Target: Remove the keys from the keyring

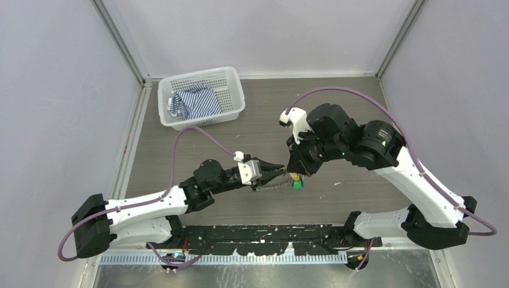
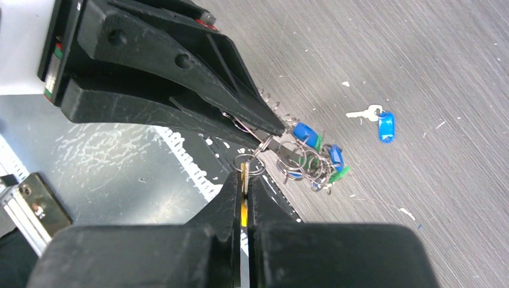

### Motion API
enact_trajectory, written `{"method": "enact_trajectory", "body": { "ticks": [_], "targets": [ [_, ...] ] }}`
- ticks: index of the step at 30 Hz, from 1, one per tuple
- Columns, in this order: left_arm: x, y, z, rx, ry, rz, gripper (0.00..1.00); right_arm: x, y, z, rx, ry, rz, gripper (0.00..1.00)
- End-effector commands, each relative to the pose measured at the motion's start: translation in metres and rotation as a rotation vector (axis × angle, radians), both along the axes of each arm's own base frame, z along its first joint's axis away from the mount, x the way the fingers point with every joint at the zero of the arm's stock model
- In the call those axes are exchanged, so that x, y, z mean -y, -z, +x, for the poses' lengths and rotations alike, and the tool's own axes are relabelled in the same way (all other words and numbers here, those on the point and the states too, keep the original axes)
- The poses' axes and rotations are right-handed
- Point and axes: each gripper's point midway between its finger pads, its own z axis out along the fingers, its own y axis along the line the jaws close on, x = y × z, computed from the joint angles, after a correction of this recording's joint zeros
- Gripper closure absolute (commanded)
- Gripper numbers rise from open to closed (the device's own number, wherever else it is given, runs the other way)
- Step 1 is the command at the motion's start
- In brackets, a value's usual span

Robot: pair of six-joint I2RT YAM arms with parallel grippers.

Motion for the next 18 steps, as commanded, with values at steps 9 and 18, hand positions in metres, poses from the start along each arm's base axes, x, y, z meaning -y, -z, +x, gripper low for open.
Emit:
{"method": "enact_trajectory", "body": {
  "ticks": [9, 18],
  "targets": [
    [-0.0071, -0.0237, 0.0014, -0.072, -0.027, -0.157, 1.0, -0.0064, -0.0111, 0.0083, 0.079, 0.047, 0.119, 0.99],
    [-0.0108, -0.0223, 0.0051, -0.041, -0.056, -0.152, 0.99, -0.0074, -0.0102, 0.0076, 0.079, 0.031, 0.116, 0.99]
  ]
}}
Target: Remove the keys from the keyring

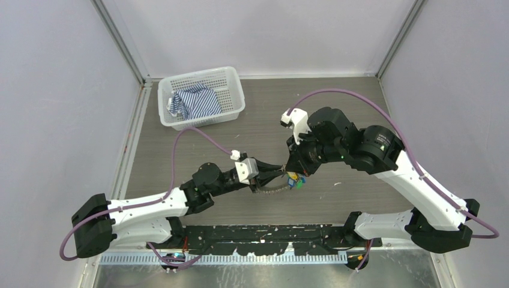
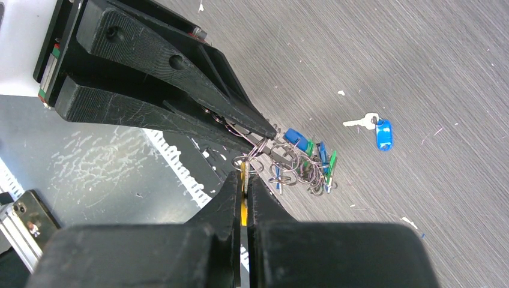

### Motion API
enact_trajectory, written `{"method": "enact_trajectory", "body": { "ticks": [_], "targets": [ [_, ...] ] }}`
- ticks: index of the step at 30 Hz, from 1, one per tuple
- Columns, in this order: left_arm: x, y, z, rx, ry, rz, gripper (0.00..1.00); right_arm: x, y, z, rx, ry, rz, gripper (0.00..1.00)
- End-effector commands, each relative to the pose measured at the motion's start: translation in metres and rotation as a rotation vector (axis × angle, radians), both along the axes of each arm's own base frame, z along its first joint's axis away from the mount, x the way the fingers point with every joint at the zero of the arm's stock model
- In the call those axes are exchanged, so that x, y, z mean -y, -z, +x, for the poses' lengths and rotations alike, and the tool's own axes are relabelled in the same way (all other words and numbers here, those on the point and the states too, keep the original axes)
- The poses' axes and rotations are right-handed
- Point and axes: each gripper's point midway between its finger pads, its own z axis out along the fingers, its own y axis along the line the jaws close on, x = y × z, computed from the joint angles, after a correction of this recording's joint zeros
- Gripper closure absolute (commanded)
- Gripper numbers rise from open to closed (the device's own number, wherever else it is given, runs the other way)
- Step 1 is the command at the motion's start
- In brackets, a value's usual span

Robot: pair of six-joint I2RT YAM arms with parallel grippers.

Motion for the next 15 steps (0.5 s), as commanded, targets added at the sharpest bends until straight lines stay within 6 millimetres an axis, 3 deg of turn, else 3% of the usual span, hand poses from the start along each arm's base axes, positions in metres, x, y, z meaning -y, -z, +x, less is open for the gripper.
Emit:
{"method": "enact_trajectory", "body": {
  "ticks": [1, 8, 15],
  "targets": [
    [-0.007, -0.032, 0.003, 0.056, -0.034, -0.094, 1.0, -0.008, -0.018, 0.0, 0.044, -0.016, 0.085, 0.99],
    [-0.007, -0.026, 0.006, 0.016, -0.044, -0.112, 0.99, -0.019, -0.021, -0.006, 0.03, -0.066, 0.143, 0.99],
    [-0.007, -0.025, 0.002, 0.026, -0.025, -0.123, 1.0, -0.02, -0.006, -0.007, 0.007, -0.085, 0.118, 0.99]
  ]
}}
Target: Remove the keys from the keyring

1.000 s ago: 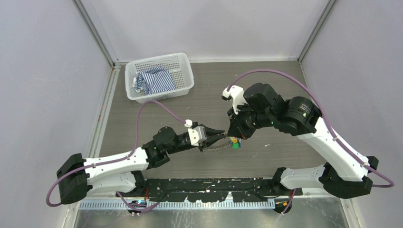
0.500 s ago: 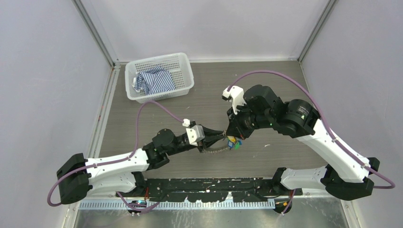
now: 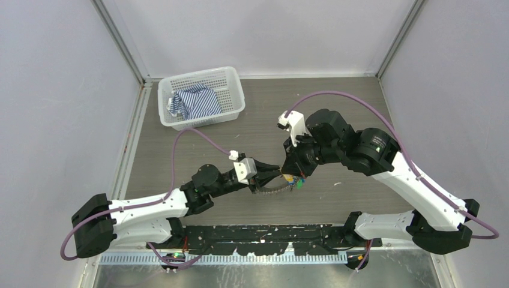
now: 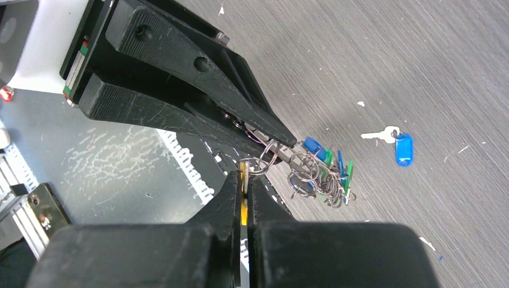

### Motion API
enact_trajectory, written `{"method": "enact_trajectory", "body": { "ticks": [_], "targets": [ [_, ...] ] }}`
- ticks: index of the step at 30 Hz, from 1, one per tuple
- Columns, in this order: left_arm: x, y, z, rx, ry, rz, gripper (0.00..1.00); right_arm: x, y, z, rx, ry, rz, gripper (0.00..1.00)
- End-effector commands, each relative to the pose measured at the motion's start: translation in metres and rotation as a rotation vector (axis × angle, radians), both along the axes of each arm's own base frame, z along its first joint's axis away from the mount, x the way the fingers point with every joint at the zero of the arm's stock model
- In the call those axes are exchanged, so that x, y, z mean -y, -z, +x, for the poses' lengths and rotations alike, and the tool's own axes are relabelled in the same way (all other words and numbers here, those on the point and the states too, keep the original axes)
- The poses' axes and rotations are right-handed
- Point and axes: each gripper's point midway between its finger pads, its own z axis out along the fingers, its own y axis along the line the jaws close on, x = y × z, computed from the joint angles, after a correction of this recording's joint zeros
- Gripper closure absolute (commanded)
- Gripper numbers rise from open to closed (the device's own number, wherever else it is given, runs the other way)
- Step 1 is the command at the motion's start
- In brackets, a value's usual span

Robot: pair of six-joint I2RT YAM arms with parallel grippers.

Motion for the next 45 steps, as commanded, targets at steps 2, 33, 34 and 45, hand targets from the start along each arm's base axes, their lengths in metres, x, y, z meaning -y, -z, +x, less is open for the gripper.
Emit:
{"method": "enact_trajectory", "body": {
  "ticks": [2, 33, 34, 45],
  "targets": [
    [-0.006, -0.026, 0.0, 0.048, -0.013, -0.102, 1.0, -0.007, -0.01, -0.001, 0.017, -0.031, 0.077, 0.99],
    [-0.017, -0.008, 0.007, 0.182, -0.084, -0.027, 0.62, -0.007, 0.005, 0.01, -0.203, -0.004, 0.132, 0.99],
    [-0.019, -0.01, 0.007, 0.201, -0.085, -0.026, 0.62, -0.007, 0.004, 0.01, -0.206, -0.001, 0.131, 0.99],
    [-0.039, -0.024, -0.028, 0.282, 0.028, -0.001, 0.71, -0.005, -0.001, 0.011, -0.211, 0.012, 0.121, 0.99]
  ]
}}
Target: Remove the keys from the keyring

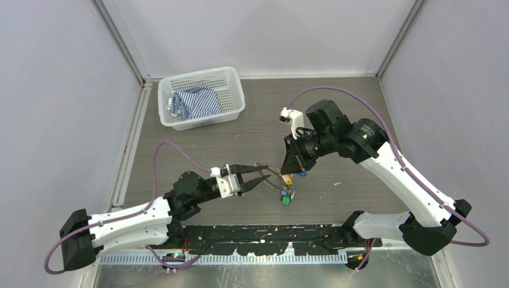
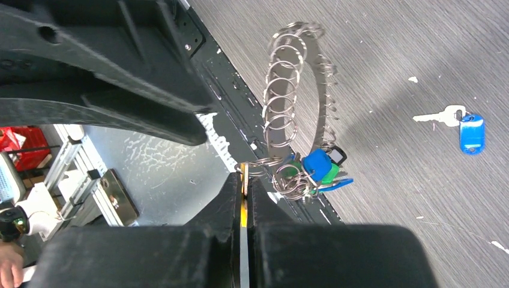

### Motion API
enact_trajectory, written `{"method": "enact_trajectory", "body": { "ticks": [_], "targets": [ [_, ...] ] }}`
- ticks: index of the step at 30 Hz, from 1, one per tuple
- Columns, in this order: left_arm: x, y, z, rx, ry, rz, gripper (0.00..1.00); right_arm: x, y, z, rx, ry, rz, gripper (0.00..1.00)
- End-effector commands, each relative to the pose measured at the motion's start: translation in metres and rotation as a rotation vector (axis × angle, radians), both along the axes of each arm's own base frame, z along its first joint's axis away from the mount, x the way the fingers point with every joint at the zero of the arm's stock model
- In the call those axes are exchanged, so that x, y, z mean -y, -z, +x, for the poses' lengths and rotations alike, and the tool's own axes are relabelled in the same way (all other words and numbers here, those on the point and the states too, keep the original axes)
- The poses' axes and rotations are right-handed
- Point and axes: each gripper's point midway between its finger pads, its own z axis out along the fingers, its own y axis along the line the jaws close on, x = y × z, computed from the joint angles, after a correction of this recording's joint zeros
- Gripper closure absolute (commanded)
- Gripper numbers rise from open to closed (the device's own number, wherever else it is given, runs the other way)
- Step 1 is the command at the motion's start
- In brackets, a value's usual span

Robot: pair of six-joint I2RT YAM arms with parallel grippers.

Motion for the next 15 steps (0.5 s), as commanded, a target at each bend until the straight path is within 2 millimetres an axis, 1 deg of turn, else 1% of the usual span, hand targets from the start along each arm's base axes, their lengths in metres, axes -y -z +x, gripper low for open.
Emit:
{"method": "enact_trajectory", "body": {
  "ticks": [1, 3, 6, 9, 12, 15],
  "targets": [
    [-0.004, -0.007, -0.019, 0.035, 0.07, 0.011, 0.72, -0.005, -0.025, 0.003, 0.041, 0.006, 0.064, 0.99],
    [-0.001, -0.004, -0.024, 0.009, 0.099, 0.019, 0.74, -0.005, -0.026, 0.004, 0.043, 0.006, 0.065, 0.99],
    [0.003, 0.004, -0.024, -0.028, 0.105, 0.011, 0.78, -0.005, -0.029, 0.002, 0.044, -0.002, 0.072, 0.99],
    [0.01, 0.007, -0.023, -0.062, 0.116, -0.014, 0.78, -0.005, -0.031, 0.0, 0.044, -0.011, 0.077, 0.99],
    [0.015, 0.008, -0.017, -0.072, 0.089, -0.039, 0.78, -0.004, -0.033, -0.004, 0.045, -0.024, 0.091, 0.99],
    [0.018, 0.004, -0.015, -0.069, 0.087, -0.063, 0.76, -0.005, -0.033, -0.005, 0.041, -0.027, 0.098, 0.99]
  ]
}}
